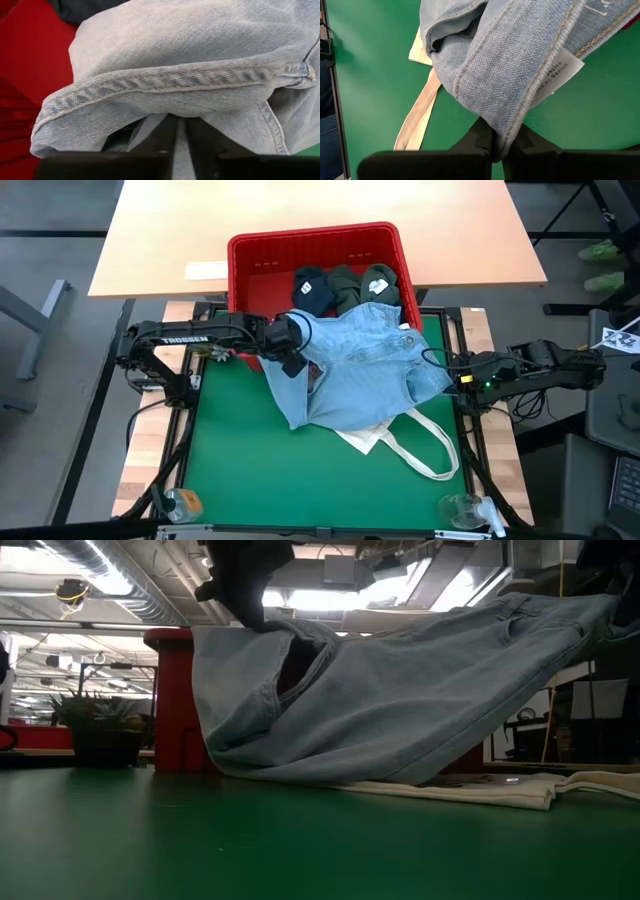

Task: Fold laundry
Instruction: Fold the light blue pants

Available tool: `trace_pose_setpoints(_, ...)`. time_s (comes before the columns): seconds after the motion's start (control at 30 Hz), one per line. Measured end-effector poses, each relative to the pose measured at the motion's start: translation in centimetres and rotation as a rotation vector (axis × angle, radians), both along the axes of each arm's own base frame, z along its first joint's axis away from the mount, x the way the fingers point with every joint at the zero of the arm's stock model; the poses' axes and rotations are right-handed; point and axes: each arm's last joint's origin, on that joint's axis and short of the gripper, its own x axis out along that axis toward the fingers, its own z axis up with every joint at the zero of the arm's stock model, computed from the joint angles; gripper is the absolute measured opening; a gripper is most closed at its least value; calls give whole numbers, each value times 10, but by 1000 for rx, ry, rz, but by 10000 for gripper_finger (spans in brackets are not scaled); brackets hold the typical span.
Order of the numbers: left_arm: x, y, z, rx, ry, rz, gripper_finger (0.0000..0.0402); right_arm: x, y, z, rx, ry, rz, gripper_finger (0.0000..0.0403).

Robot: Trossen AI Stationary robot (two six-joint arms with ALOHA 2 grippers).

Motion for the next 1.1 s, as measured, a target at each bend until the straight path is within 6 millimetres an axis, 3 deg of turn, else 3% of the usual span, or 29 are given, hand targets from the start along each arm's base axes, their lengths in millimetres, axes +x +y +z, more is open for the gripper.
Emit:
trace_pose_setpoints(0.23, -7, -2, 8, -13, -22, -26, 3, 0, -1, 0, -28, -4, -22, 16)
trace_pose_setpoints(0.5, -38, -17, 37, -161, -157, -48, 1, 0, -2, 0, -37, -8, -80, 16)
trace_pose_setpoints(0.87, -91, -60, 65, -602, -222, -4, 0, 0, -2, 0, -9, -10, -137, 16)
trace_pose_setpoints(1.1, -104, -94, 69, -811, -168, -4, 0, 0, -2, 0, 7, -10, -160, 16)
